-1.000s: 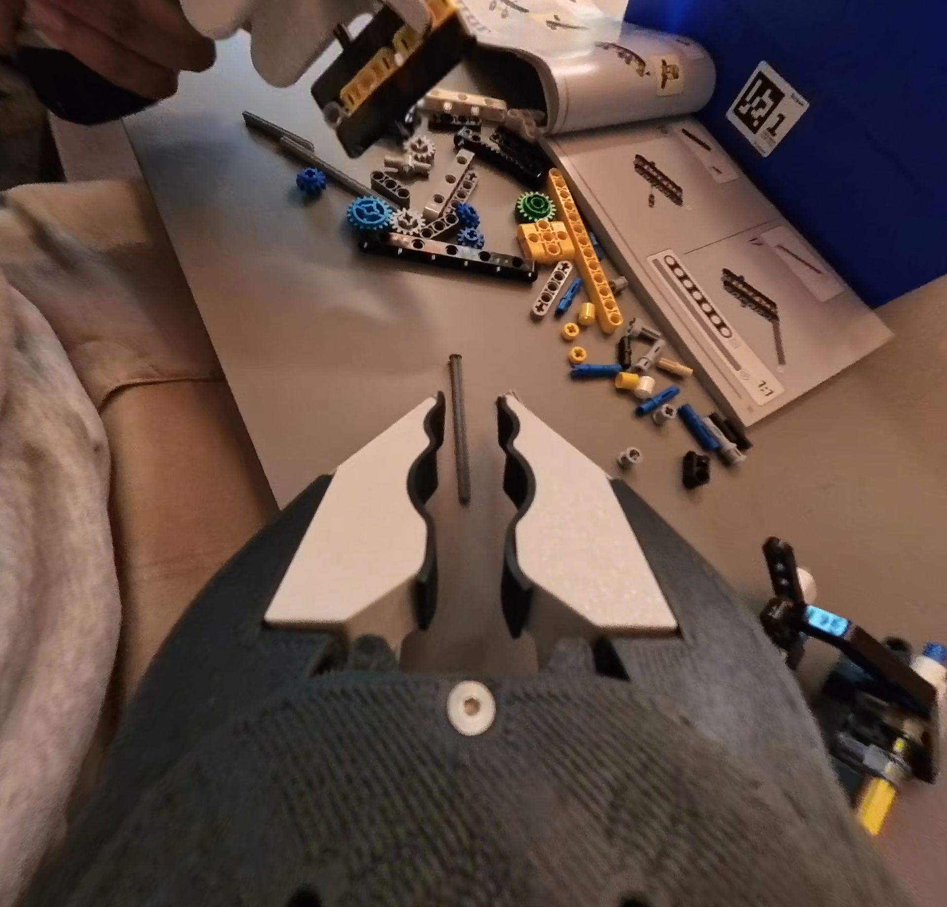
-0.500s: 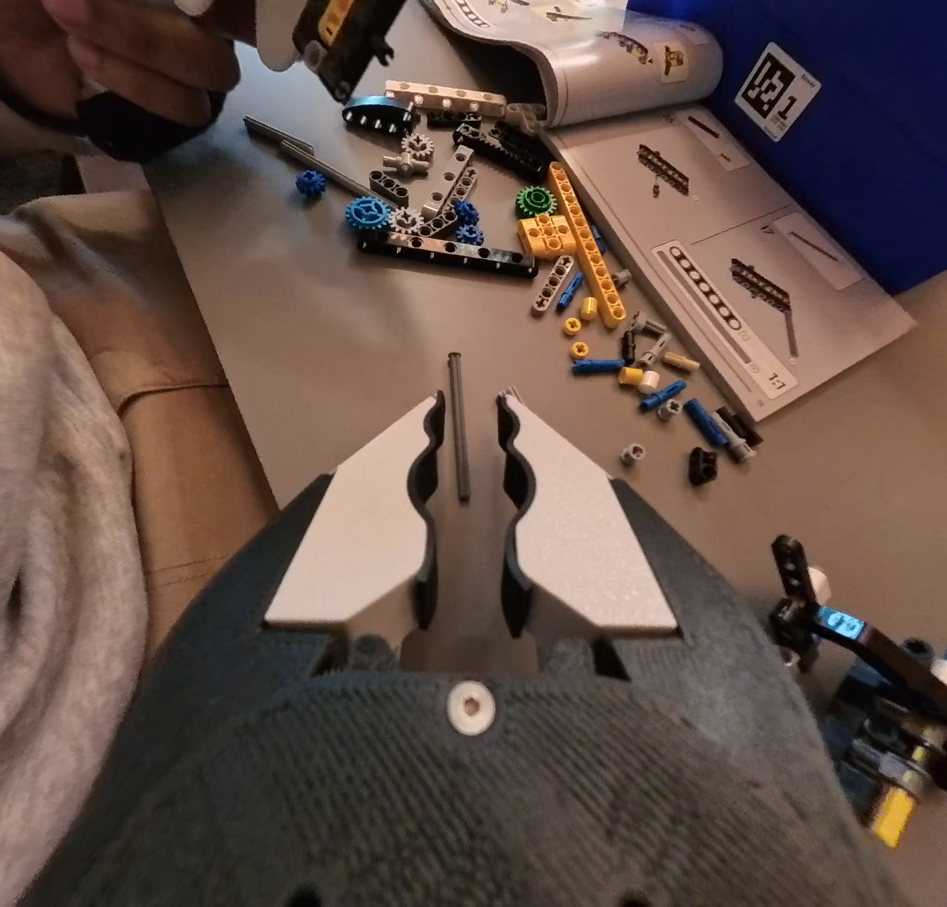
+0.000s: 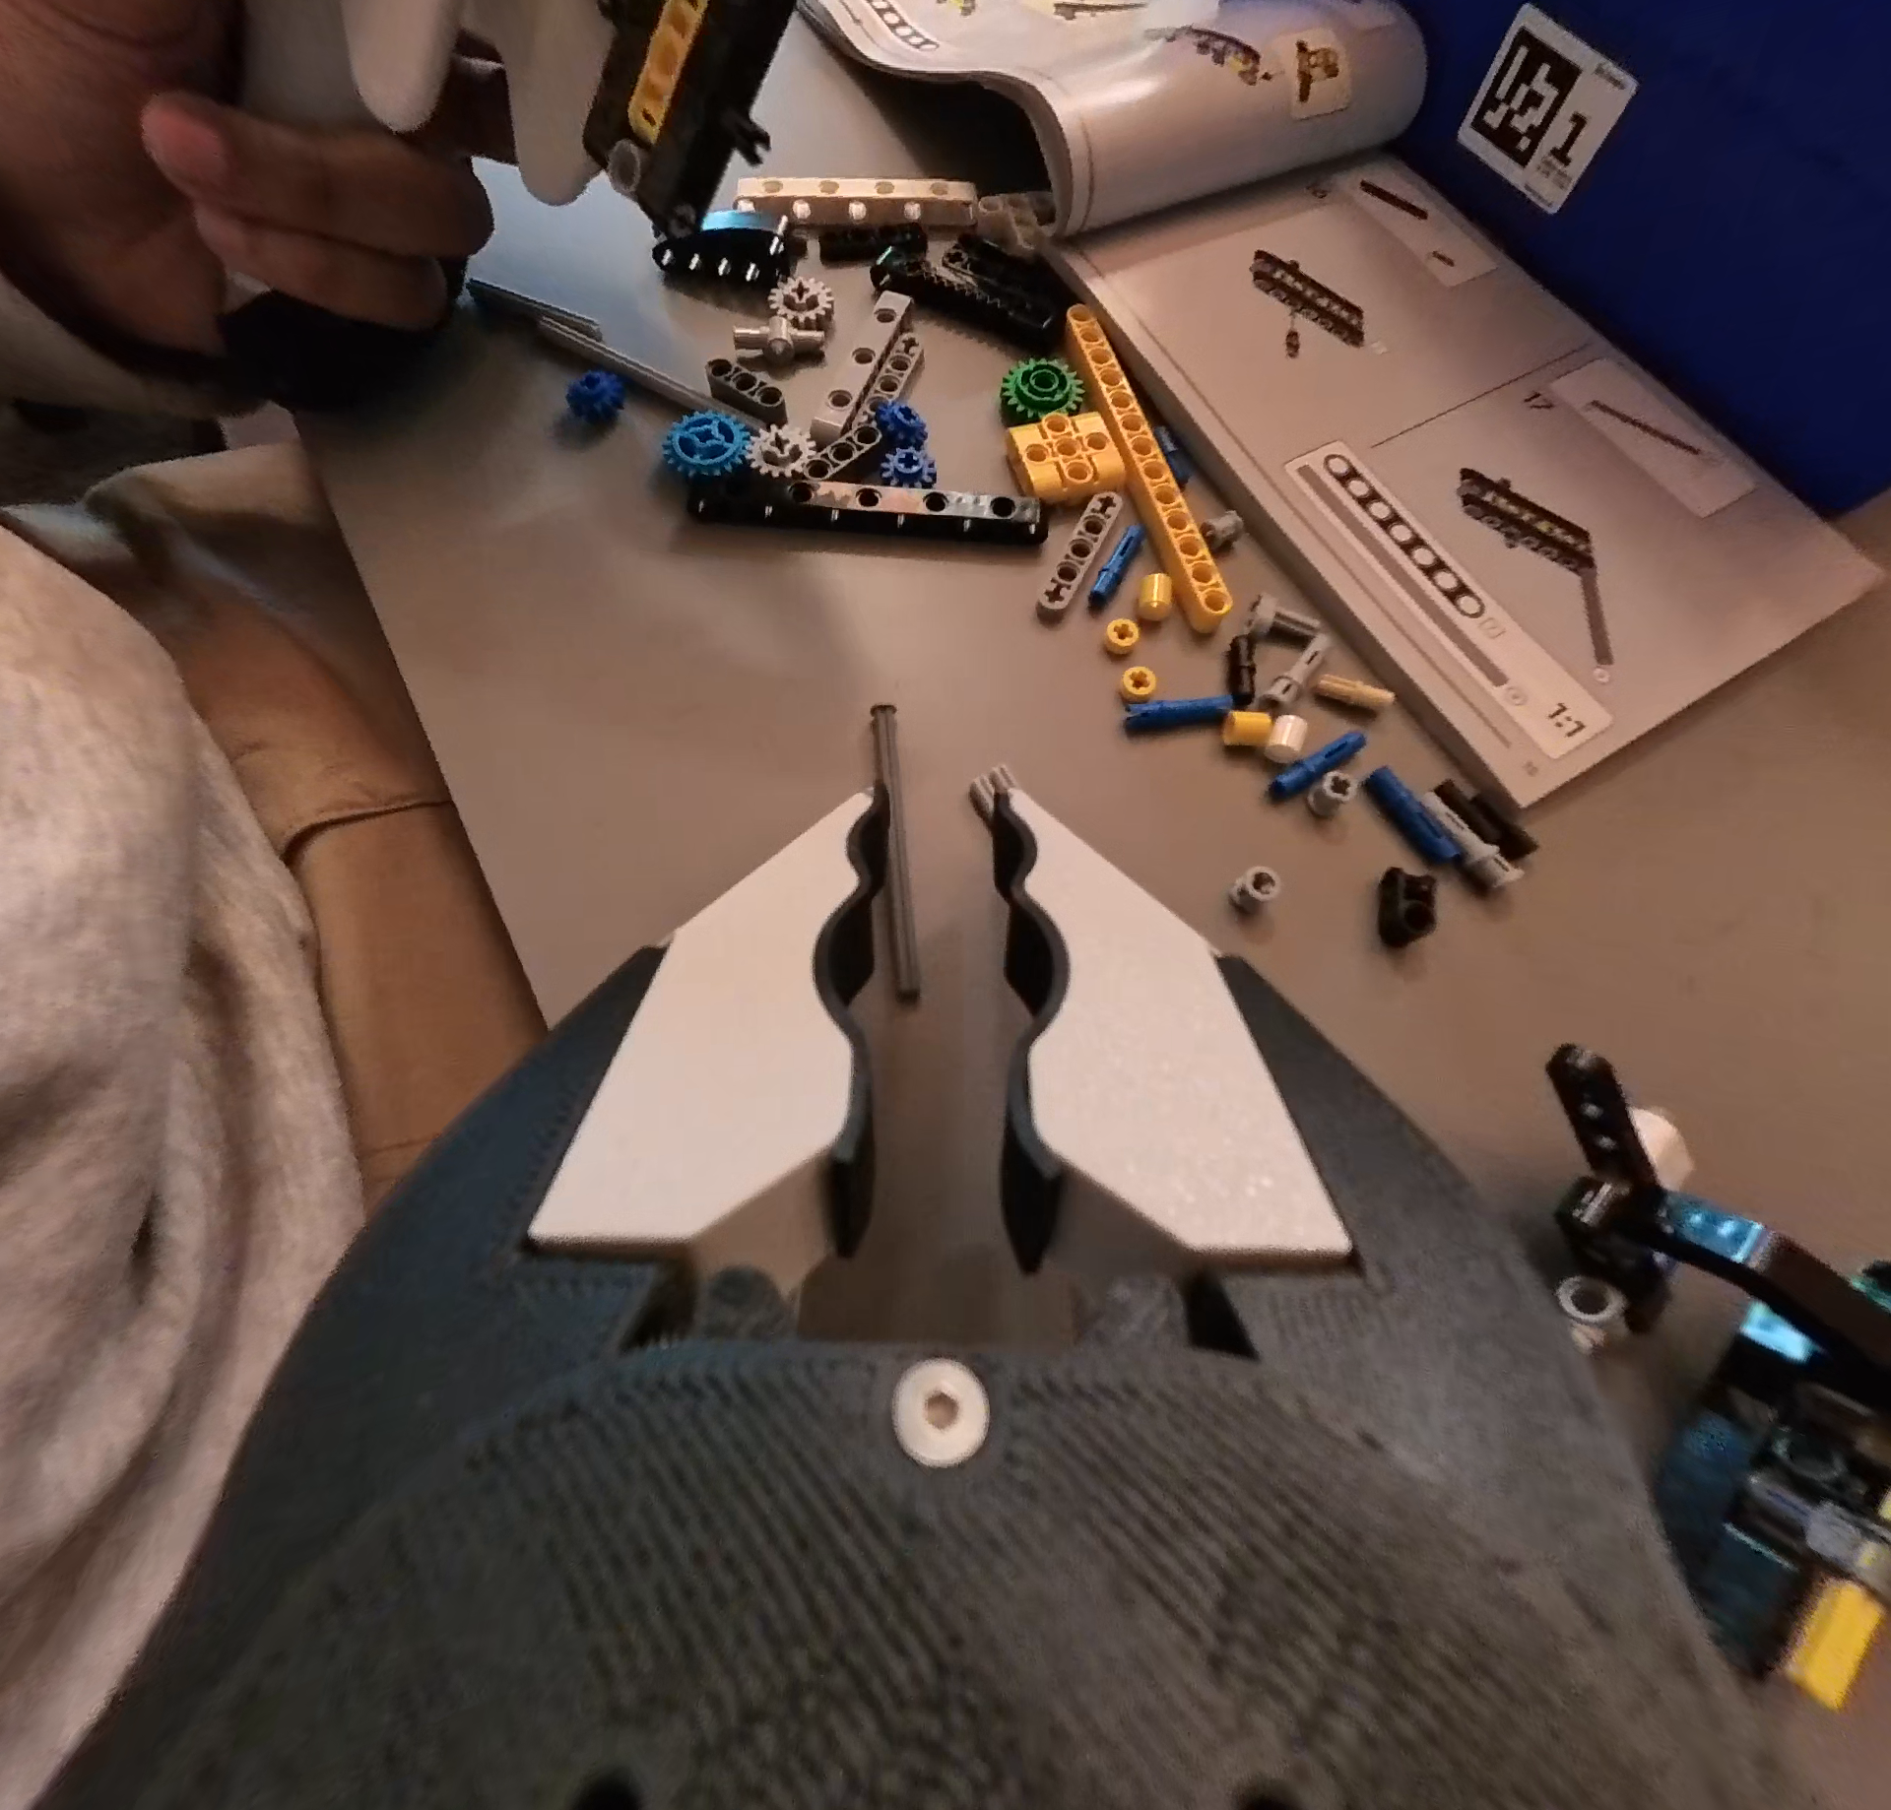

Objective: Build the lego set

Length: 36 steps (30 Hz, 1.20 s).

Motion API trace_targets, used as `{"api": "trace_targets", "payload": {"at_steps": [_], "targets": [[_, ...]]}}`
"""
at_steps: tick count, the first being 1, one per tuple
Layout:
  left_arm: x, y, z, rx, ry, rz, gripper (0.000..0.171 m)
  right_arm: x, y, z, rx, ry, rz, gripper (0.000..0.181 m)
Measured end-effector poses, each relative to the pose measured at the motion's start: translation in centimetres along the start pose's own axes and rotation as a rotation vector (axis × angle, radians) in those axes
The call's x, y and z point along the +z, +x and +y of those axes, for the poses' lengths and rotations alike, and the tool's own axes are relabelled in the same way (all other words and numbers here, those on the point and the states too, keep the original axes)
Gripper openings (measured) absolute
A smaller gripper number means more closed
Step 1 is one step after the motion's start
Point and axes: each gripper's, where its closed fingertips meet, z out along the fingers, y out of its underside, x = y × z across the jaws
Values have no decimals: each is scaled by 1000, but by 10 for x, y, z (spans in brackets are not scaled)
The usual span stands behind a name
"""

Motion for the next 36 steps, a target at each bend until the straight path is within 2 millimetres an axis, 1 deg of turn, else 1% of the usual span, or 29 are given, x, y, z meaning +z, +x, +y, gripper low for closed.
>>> {"api": "trace_targets", "payload": {"at_steps": [6, 21, 22, 24, 27, 30, 32, 34, 36], "targets": [[3, -1, 2, 23, -11, -12, 6, -1, 1, -2, 18, 14, -10, 19], [5, 1, 7, 60, -35, -22, 6, -2, 2, -3, -6, 28, 21, 18], [5, 1, 7, 67, -39, -24, 6, -3, 4, -6, 2, 44, 32, 20], [6, 6, 10, 88, -50, -13, 6, -9, 5, -21, 49, 128, 38, 26], [11, 16, 16, 150, -79, 0, 6, -26, 4, -56, 159, 312, 27, 33], [17, 26, 25, 276, -123, -16, 6, -41, -8, -87, 282, 497, -74, 41], [21, 29, 31, 384, -159, -52, 6, -43, -15, -94, 357, 550, -142, 48], [24, 31, 37, 470, -185, -83, 6, -37, -20, -93, 395, 546, -180, 55], [26, 33, 41, 516, -205, -92, 6, -30, -23, -90, 406, 515, -192, 57]]}}
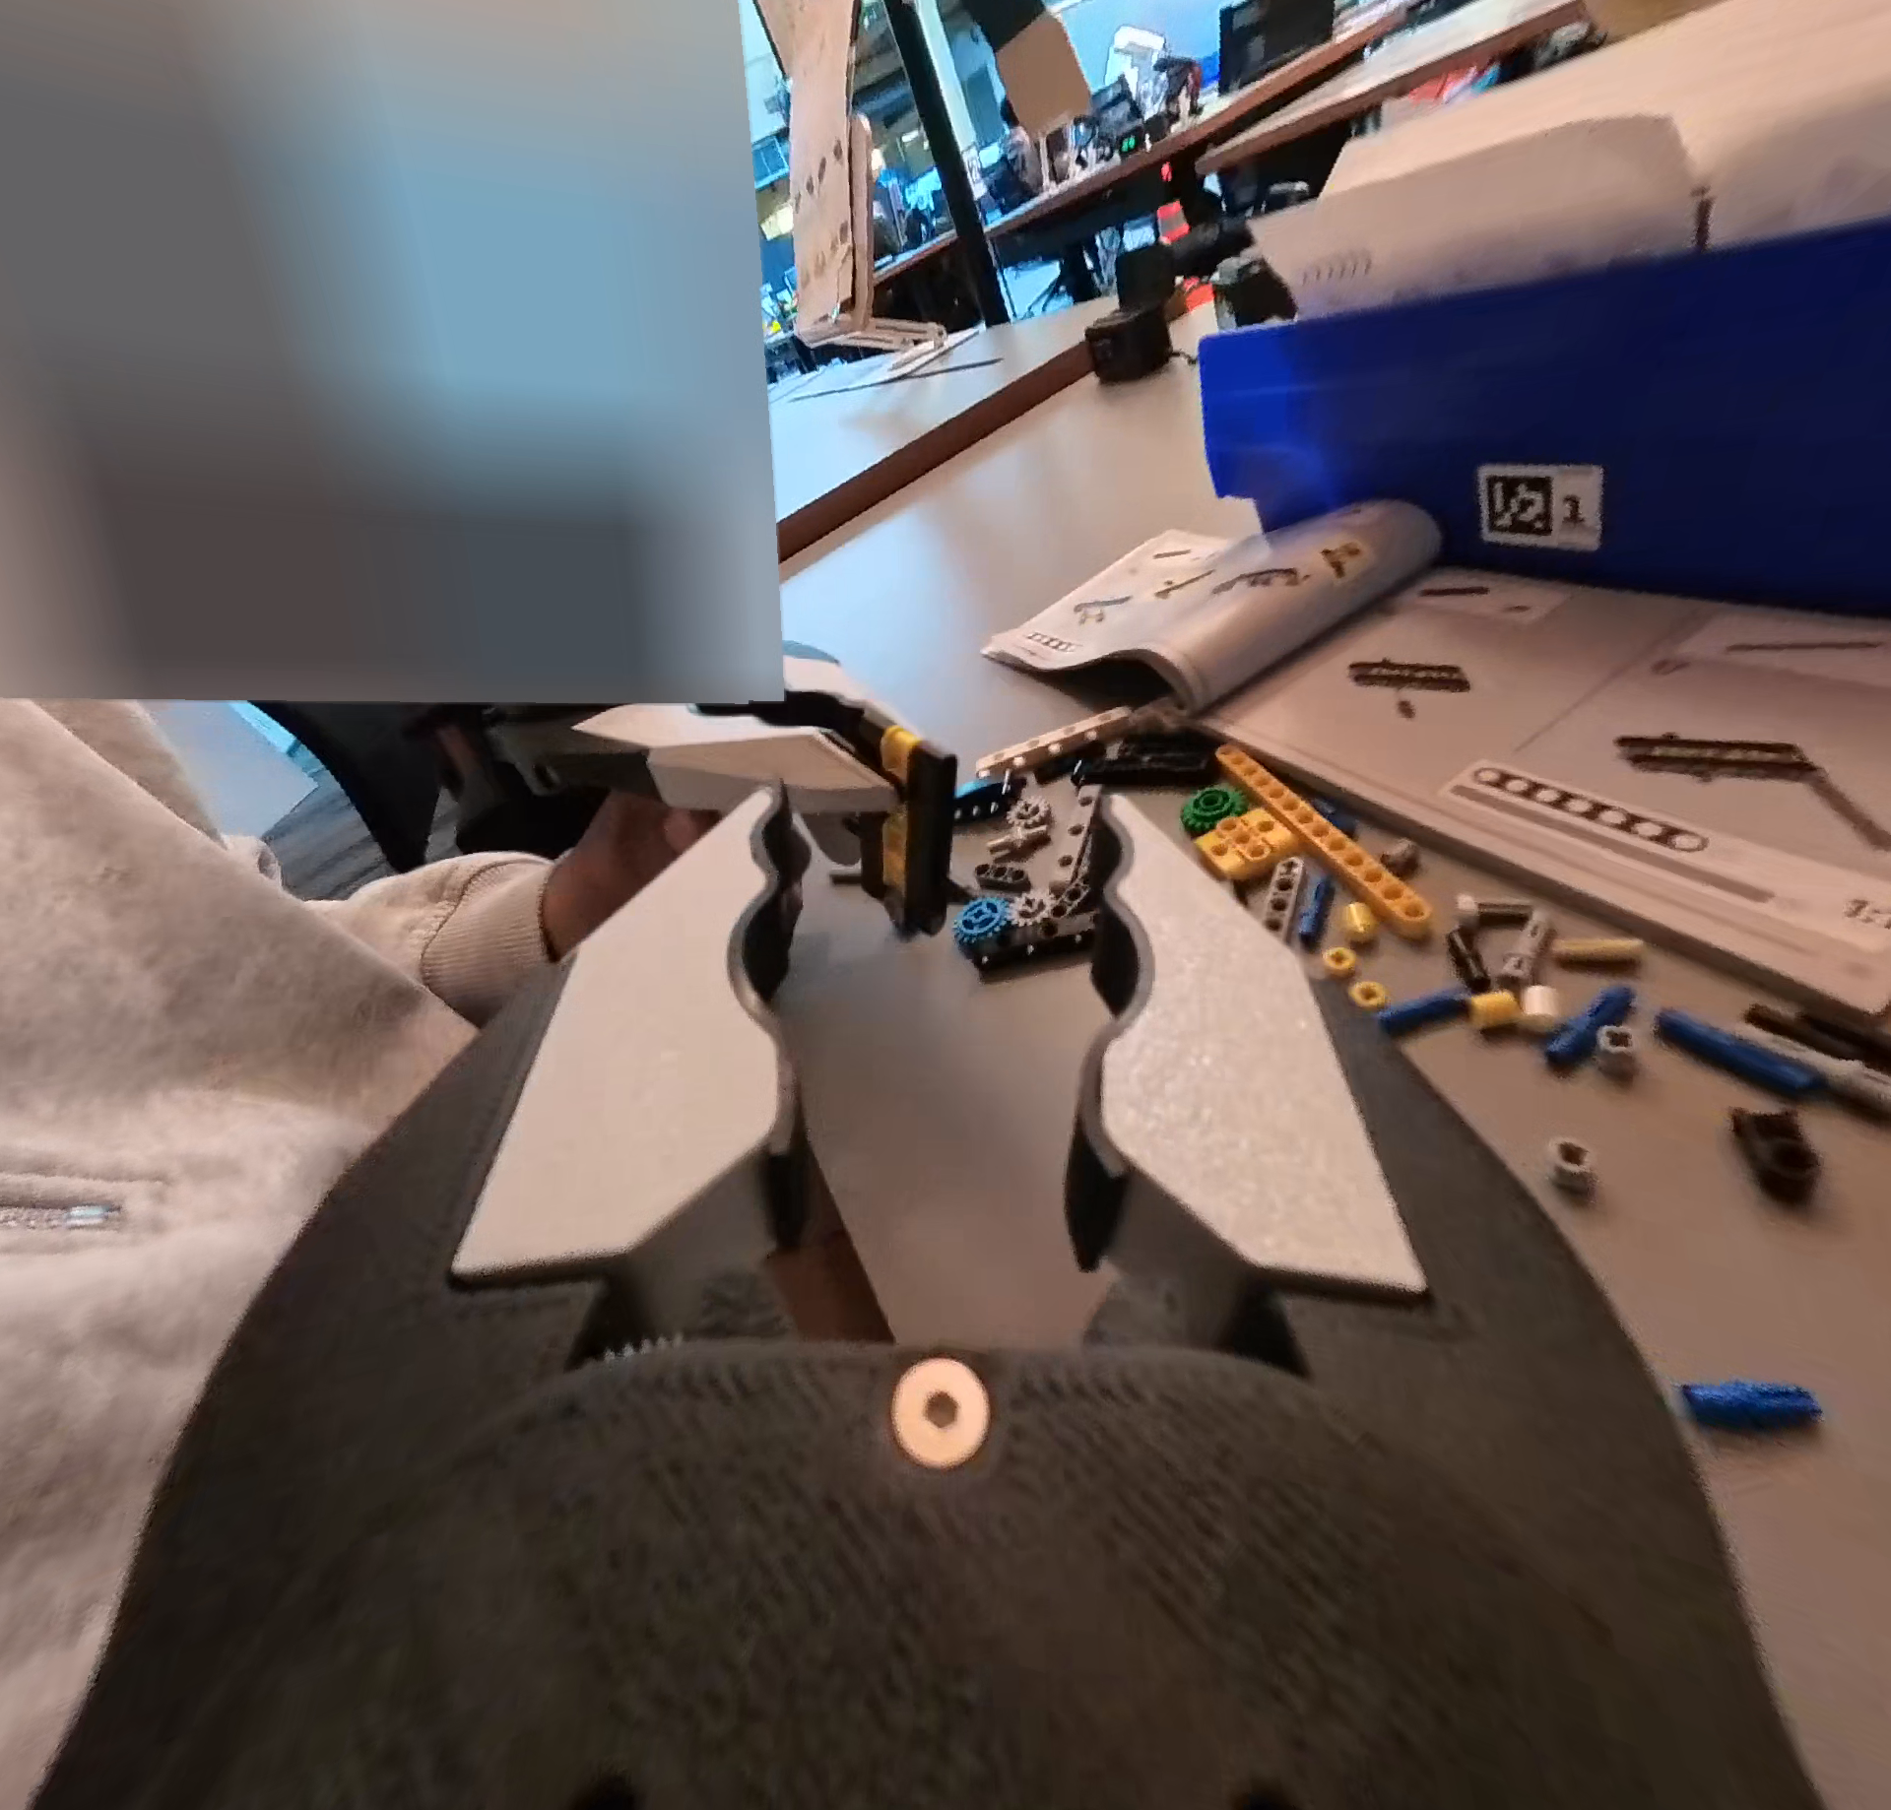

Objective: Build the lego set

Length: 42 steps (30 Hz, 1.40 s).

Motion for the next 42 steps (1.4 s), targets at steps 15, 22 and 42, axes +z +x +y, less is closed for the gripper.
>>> {"api": "trace_targets", "payload": {"at_steps": [15, 22, 42], "targets": [[11, 4, 17, 403, -146, -206, 7, 13, 2, 13, 109, -14, 39, 58], [11, 6, 16, 507, -149, -261, 6, 13, 1, 15, 145, -14, 17, 36], [-5, 43, 1, -432, -57, 435, 56, -26, -27, -1, 154, 17, -408, 22]]}}
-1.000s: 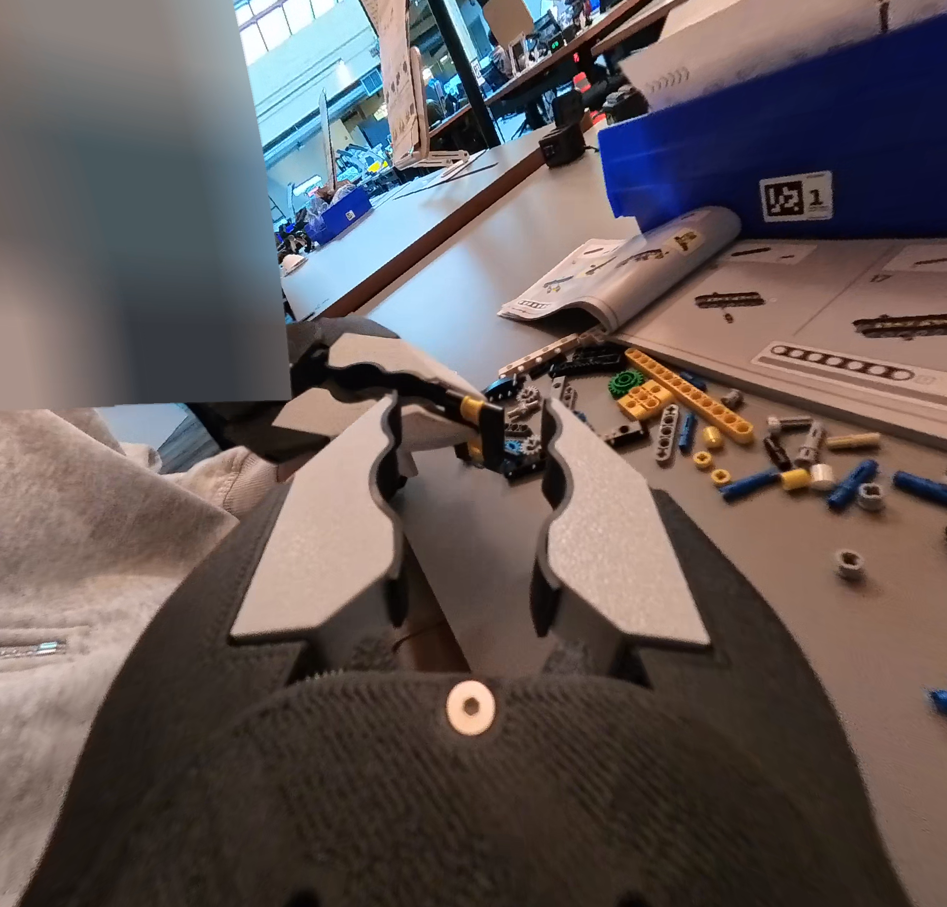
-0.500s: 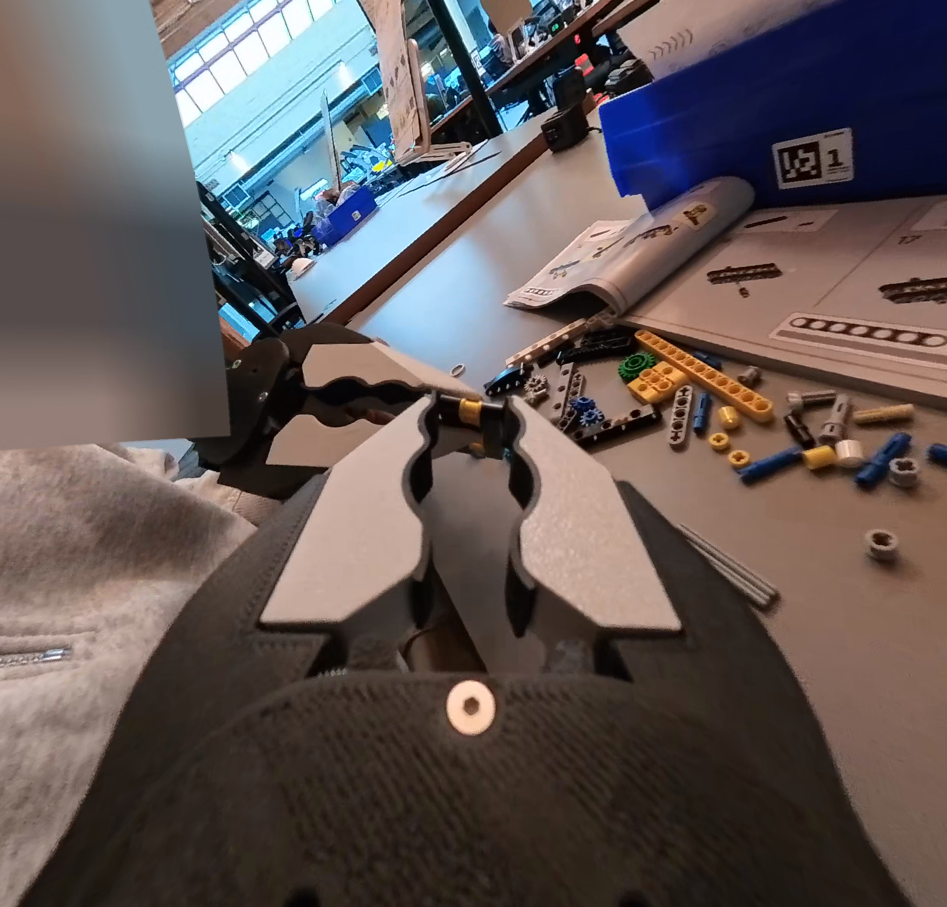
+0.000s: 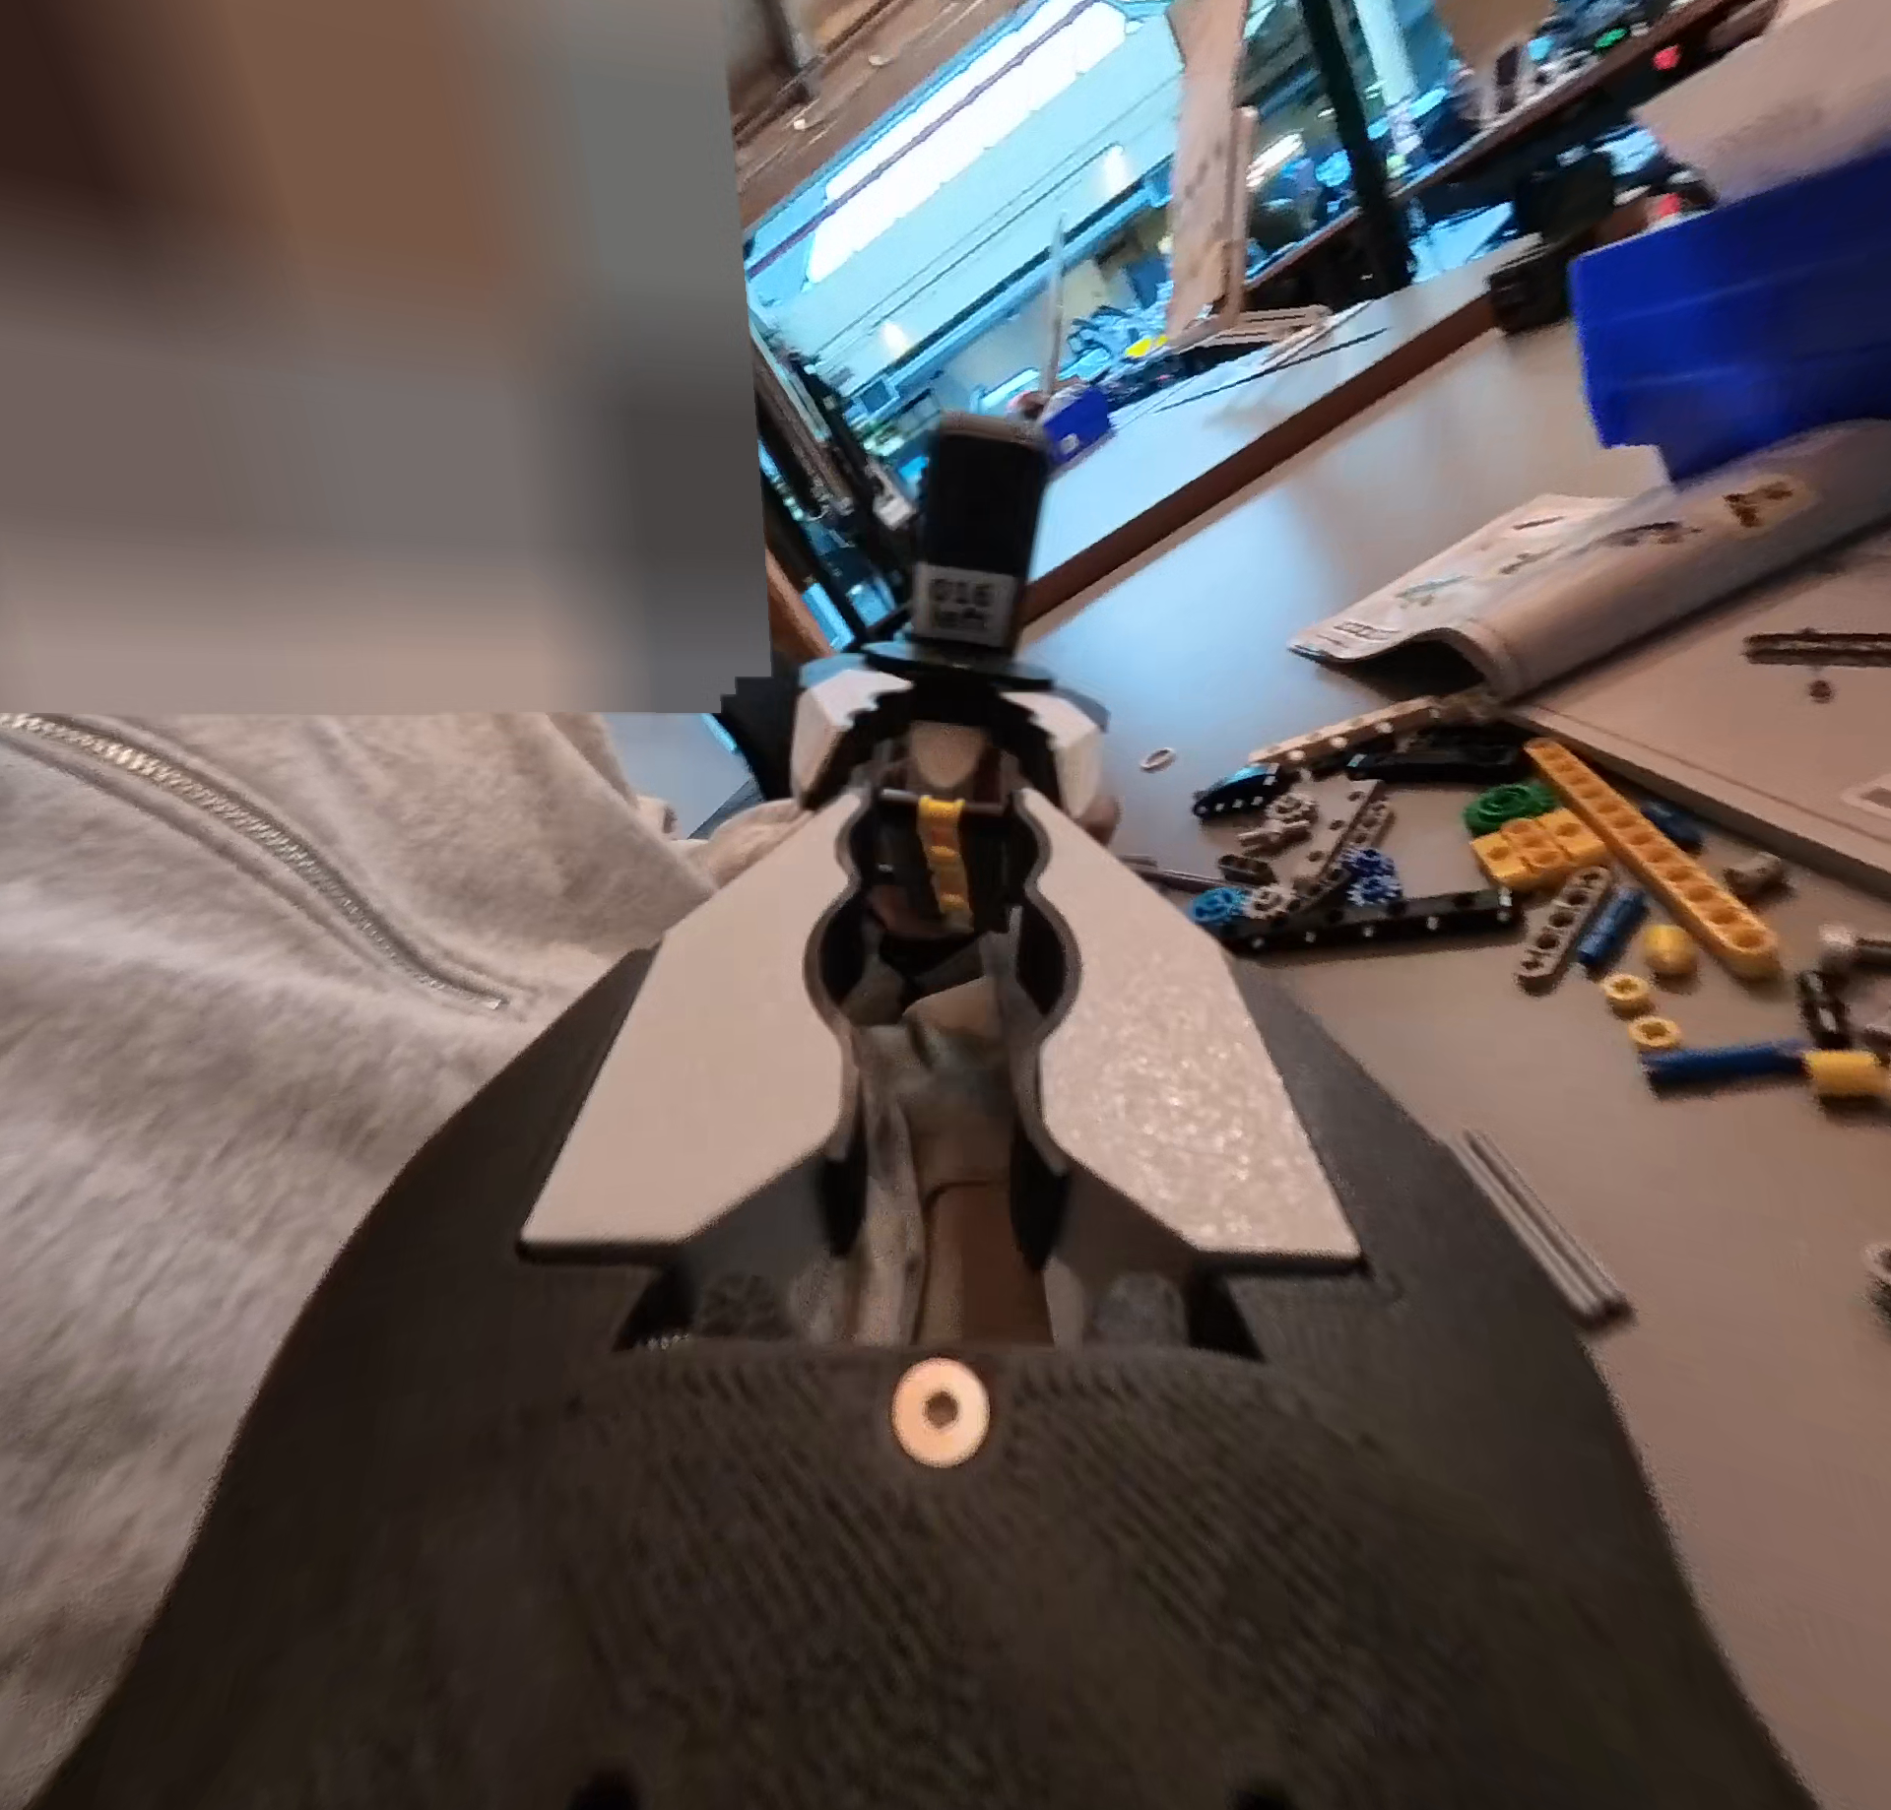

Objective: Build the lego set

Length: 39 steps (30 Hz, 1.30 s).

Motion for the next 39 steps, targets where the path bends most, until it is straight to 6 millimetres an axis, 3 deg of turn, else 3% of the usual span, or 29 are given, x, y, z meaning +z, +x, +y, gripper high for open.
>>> {"api": "trace_targets", "payload": {"at_steps": [3, 7, 13, 21, 28, 30, 35, 39], "targets": [[1, 6, -1, -56, 18, 67, 55, 7, -11, 11, -36, -60, -54, 22], [4, 9, 9, -3, -46, 64, 46, 16, -17, 21, -62, -111, -77, 23], [9, 9, 24, 40, -131, 58, 37, 13, -18, 14, -29, -63, -101, 23], [10, 8, 27, 58, -147, 48, 24, 16, -18, 21, -28, -109, -91, 23], [11, 6, 32, 101, -176, 15, 24, 19, -17, 24, -1, -120, -92, 23], [10, 2, 27, 123, -155, -17, 24, 17, -12, 20, -24, -101, -56, 23], [-4, -20, 7, 54, -43, -127, 24, -2, 25, 3, -160, -52, 222, 40], [-21, -40, -11, -28, 74, -211, 23, -22, 57, 16, -291, -242, 473, 36]]}}
